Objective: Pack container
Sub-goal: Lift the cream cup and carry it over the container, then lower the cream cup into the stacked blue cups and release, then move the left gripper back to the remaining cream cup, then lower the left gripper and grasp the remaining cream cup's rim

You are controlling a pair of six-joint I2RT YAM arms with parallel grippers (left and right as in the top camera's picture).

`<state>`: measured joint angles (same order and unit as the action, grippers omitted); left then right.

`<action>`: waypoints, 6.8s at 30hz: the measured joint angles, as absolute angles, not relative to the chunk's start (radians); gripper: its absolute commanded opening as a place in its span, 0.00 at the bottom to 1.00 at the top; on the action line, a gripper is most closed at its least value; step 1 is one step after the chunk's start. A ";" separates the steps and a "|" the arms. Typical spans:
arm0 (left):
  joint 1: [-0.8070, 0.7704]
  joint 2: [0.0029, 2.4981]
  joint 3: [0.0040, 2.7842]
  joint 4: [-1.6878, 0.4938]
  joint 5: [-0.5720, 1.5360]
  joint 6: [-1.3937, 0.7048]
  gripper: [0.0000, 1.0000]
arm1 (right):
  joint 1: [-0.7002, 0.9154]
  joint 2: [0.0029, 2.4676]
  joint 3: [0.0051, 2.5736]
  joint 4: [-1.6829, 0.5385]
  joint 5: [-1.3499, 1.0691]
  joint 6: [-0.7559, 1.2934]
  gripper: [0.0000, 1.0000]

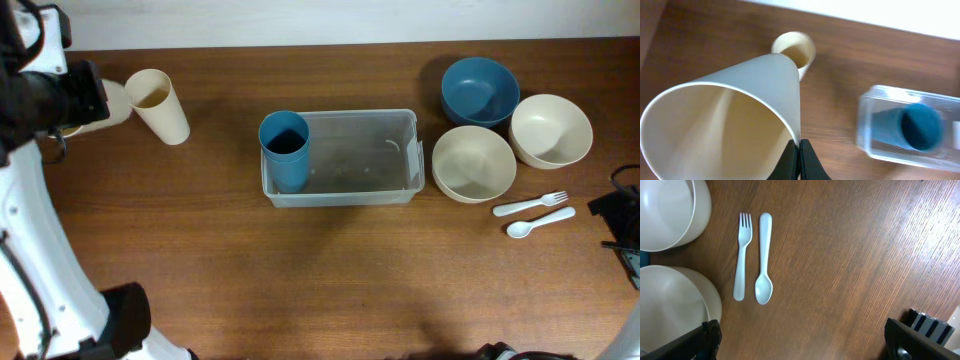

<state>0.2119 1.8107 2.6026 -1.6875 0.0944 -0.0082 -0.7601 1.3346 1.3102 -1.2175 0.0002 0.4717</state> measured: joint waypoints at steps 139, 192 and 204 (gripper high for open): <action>-0.033 1.980 2.513 -1.493 -0.346 -0.223 1.00 | -0.760 1.335 1.310 -1.217 0.000 0.472 0.99; 0.048 2.356 2.513 -1.347 -0.055 -0.070 1.00 | -0.760 1.335 1.310 -1.217 0.000 0.472 0.99; 0.048 2.356 2.513 -1.356 -0.055 -0.070 1.00 | -0.760 1.335 1.310 -1.217 0.000 0.472 0.99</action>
